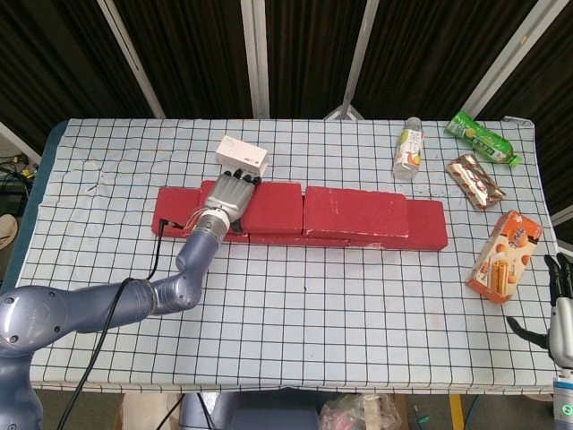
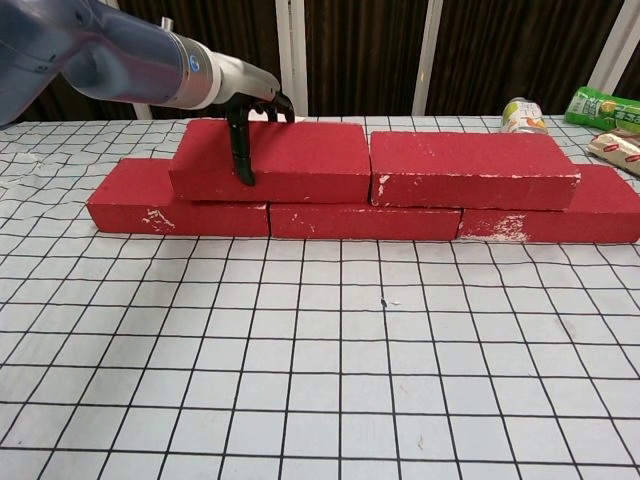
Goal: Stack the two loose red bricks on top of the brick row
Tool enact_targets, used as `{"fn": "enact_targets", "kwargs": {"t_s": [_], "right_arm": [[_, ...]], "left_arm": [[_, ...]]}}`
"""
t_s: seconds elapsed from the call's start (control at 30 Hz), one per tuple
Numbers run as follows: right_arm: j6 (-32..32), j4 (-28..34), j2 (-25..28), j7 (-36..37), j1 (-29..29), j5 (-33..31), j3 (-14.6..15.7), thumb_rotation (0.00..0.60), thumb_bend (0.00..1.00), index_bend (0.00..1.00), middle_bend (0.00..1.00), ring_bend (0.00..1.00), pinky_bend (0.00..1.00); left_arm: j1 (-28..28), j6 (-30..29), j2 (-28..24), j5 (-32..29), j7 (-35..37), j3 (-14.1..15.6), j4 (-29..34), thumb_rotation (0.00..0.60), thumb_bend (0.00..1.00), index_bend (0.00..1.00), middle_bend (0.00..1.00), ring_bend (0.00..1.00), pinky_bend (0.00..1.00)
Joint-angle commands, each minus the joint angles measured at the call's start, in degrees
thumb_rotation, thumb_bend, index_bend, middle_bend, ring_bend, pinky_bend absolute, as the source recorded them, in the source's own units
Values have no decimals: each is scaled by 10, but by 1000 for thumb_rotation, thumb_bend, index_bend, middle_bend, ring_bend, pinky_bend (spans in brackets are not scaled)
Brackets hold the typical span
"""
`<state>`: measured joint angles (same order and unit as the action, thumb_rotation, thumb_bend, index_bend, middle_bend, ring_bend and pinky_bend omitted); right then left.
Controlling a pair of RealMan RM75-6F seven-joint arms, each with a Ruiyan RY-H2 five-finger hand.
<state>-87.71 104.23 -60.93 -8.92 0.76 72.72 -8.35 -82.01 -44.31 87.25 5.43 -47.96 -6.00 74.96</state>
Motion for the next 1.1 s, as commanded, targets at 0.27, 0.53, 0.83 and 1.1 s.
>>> {"fn": "enact_targets", "kwargs": {"t_s": [0.27, 0.53, 0.83, 1.1], "right_arm": [[-1, 0, -1, -1, -1, -2, -1, 600, 154, 3, 6, 0, 0], [-2, 1, -1, -1, -1, -3, -2, 600, 153, 2, 6, 0, 0], [-3, 2, -1, -3, -2, -3, -2, 600, 153, 2, 6, 0, 0], [-6, 3, -1, -6, -3, -2, -3, 600, 154, 3, 6, 0, 0]], "left_arm": [[-2, -2, -1, -8, -5, -1, 3, 600, 0, 120, 117, 64, 135], [-3, -8, -3, -20, -12, 0, 6, 600, 0, 94, 81, 40, 120], [-8, -9, -6, -36, -26, -1, 11, 600, 0, 83, 71, 40, 119], [-10, -42, -54, -32, -26, -14, 79, 600, 0, 36, 43, 14, 119]]}}
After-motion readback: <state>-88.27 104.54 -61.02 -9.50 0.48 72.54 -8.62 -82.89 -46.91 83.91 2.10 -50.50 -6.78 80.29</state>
